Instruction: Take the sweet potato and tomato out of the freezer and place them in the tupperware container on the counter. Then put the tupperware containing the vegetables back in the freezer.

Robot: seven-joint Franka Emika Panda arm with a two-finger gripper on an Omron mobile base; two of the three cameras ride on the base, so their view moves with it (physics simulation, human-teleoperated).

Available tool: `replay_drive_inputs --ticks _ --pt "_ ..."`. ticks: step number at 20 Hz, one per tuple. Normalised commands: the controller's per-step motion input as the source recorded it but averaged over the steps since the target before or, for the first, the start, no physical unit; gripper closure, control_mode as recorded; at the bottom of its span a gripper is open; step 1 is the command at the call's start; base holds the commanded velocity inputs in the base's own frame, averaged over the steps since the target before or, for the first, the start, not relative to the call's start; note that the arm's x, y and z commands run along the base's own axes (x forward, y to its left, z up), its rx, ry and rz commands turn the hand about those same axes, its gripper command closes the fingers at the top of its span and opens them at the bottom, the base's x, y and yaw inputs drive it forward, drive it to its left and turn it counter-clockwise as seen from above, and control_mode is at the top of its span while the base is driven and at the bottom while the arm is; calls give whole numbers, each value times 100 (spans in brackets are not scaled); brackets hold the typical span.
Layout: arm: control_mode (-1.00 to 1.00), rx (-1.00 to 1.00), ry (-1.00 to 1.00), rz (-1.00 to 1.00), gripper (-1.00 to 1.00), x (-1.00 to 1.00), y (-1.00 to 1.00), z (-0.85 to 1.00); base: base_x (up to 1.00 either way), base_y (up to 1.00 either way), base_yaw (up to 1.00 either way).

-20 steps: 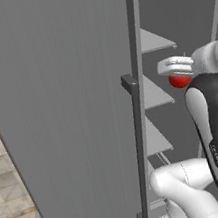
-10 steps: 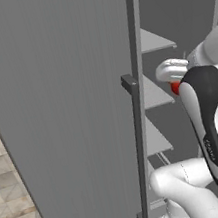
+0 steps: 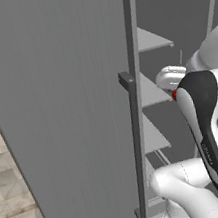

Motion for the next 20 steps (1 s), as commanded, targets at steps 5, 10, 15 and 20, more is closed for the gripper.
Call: replay_drive_inputs --ticks 5,10,15,20 --pt "100 0 0 0 100 0 0 0 -100 21 -3" --pt "100 0 0 0 100 0 0 0 -100 23 -6" --pt "100 0 0 0 100 0 0 0 -100 -2 -10" --pt "100 0 0 0 100 0 0 0 -87 -72 -8"
